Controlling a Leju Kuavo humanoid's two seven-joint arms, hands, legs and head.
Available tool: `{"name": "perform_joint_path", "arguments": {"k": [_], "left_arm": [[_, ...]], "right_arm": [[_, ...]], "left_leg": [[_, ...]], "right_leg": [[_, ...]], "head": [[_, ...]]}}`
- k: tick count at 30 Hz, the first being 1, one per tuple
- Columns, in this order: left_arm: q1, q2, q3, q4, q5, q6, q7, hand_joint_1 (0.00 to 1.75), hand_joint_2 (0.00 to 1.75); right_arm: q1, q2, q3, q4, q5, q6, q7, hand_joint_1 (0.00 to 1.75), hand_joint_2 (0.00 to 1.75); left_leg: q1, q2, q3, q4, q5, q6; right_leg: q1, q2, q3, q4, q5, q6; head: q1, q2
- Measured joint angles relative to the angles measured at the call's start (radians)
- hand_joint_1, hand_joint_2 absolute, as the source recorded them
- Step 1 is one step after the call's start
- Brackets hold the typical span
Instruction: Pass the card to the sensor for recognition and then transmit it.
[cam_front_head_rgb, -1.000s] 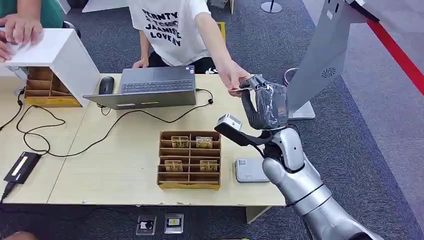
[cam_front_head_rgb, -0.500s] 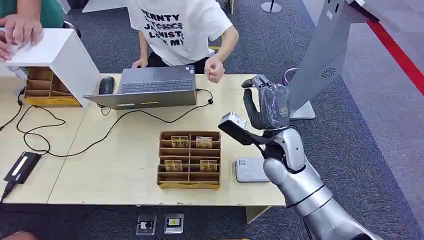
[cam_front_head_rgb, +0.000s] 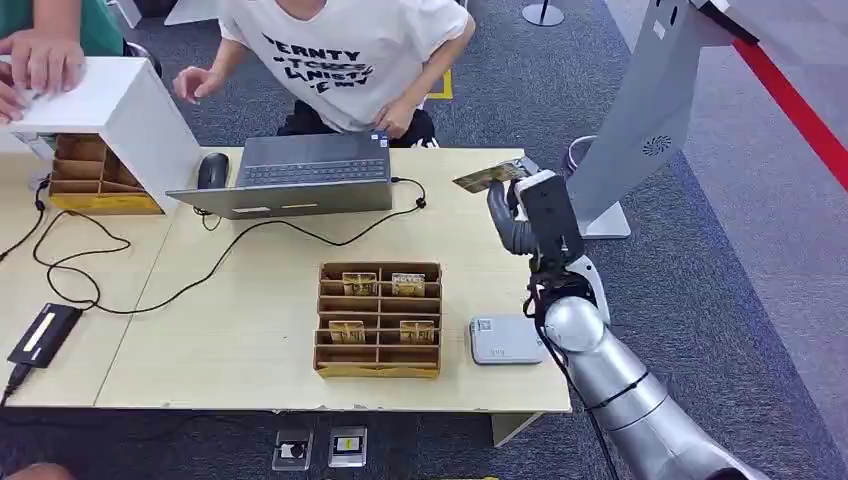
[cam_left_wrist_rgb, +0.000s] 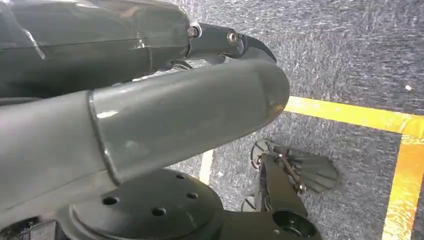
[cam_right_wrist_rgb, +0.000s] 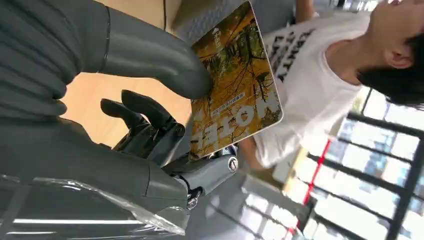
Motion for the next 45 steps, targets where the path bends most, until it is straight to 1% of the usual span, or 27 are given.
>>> {"name": "perform_joint_path", "arguments": {"k": [3,5,13,15,17,22,25,28,35,45], "left_arm": [[0.004,0.0,0.0,0.0,0.003,0.0,0.0,0.0,0.0],[0.004,0.0,0.0,0.0,0.005,-0.001,0.0,0.0,0.0],[0.005,0.0,0.0,0.0,0.01,-0.003,0.0,0.0,0.0],[0.006,-0.001,0.0,0.0,0.014,-0.003,0.0,0.0,0.0],[0.006,-0.001,0.0,0.0,0.021,-0.003,-0.001,0.0,0.0],[0.007,-0.001,0.0,0.0,0.035,-0.002,-0.008,0.0,0.0],[0.007,-0.001,0.0,0.0,0.05,0.0,-0.012,0.0,0.0],[0.007,-0.001,0.0,0.0,0.057,0.0,-0.015,0.0,0.0],[0.009,-0.001,0.0,0.0,0.059,0.0,-0.03,0.0,0.0],[0.01,-0.001,0.0,0.0,0.068,0.0,-0.031,0.0,0.0]], "right_arm": [[-0.002,-0.006,0.0,-0.005,-0.113,0.048,0.0,1.75,1.75],[-0.004,-0.013,0.003,-0.005,-0.167,0.071,-0.001,1.75,1.75],[-0.012,-0.03,0.005,-0.006,-0.237,0.096,0.003,1.75,1.75],[-0.017,-0.041,0.011,-0.005,-0.286,0.12,0.019,1.75,1.75],[-0.024,-0.058,0.018,-0.003,-0.306,0.142,0.045,1.75,1.75],[-0.035,-0.103,0.035,0.006,-0.277,0.159,0.105,1.75,1.75],[-0.042,-0.133,0.045,0.008,-0.232,0.151,0.132,1.75,1.75],[-0.042,-0.163,0.051,0.009,-0.213,0.133,0.155,1.75,1.75],[0.003,-0.24,0.048,-0.014,-0.199,0.107,0.177,1.75,1.75],[0.075,-0.313,-0.017,-0.084,-0.159,0.087,0.21,1.75,1.75]], "left_leg": [[0.0,0.0,0.0,0.0,0.0,0.0],[0.0,0.0,0.0,0.0,0.0,0.0],[0.0,0.0,0.0,0.0,0.0,0.0],[0.0,0.0,0.0,0.0,0.0,0.0],[0.0,0.0,0.0,0.0,0.0,0.0],[0.0,0.0,0.0,0.0,0.0,0.0],[0.0,0.0,0.0,0.0,0.0,0.0],[0.0,0.0,0.0,0.0,0.0,0.0],[0.0,0.0,0.0,0.001,0.0,0.0],[0.0,0.0,0.0,0.001,0.0,0.0]], "right_leg": [[0.0,0.0,0.0,0.0,0.0,0.0],[0.0,0.0,0.0,0.0,0.0,0.0],[0.0,0.0,0.0,0.0,0.0,0.0],[0.0,0.0,0.0,0.0,0.0,0.0],[0.0,0.0,0.0,0.0,0.0,0.0],[0.0,0.0,0.0,0.0,0.0,0.0],[0.0,0.0,0.0,0.0,0.0,0.0],[0.0,0.0,0.0,0.0,0.0,0.0],[0.0,-0.001,0.0,0.0,0.0,0.0],[0.0,-0.001,0.0,0.0,0.0,0.0]], "head": [[0.0,0.0],[0.0,0.0],[0.0,0.0],[0.0,0.0],[0.0,0.0],[0.0,0.0],[0.0,0.0],[0.0,0.0],[0.0,0.0],[0.0,0.0]]}}
